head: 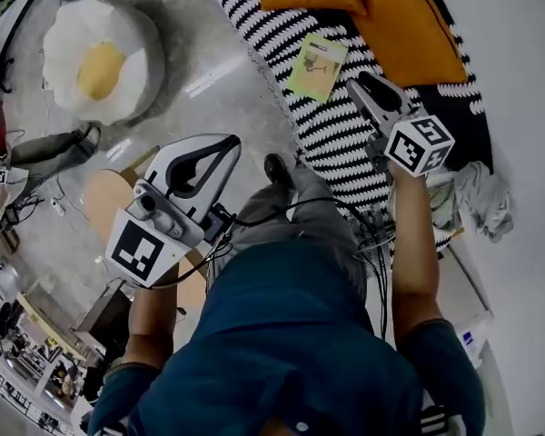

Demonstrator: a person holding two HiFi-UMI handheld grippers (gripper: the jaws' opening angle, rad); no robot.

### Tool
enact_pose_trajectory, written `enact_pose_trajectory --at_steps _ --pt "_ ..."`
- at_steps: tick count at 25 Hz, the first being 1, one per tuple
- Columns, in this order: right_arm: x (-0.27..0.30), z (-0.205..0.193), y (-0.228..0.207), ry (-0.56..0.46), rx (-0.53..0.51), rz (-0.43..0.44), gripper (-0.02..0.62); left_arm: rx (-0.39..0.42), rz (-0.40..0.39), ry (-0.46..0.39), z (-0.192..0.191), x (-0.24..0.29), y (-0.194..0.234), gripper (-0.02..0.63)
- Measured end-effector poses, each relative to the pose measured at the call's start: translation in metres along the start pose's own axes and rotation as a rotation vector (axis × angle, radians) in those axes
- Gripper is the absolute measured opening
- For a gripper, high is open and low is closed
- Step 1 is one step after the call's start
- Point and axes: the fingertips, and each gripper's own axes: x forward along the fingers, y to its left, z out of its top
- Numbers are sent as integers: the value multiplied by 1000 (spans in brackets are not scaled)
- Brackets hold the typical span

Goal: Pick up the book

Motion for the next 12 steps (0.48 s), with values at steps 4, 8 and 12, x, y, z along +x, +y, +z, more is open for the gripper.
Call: enact_pose_trajectory --at_steps 4,8,12 --pt "45 -50 -67 89 125 -36 167 -32 28 26 -19 9 13 3" --pt "78 -90 -122 144 233 -76 183 -70 48 65 -42 15 25 3" --pt "102 -133 -169 189 336 -95 192 -119 57 111 -73 21 30 3"
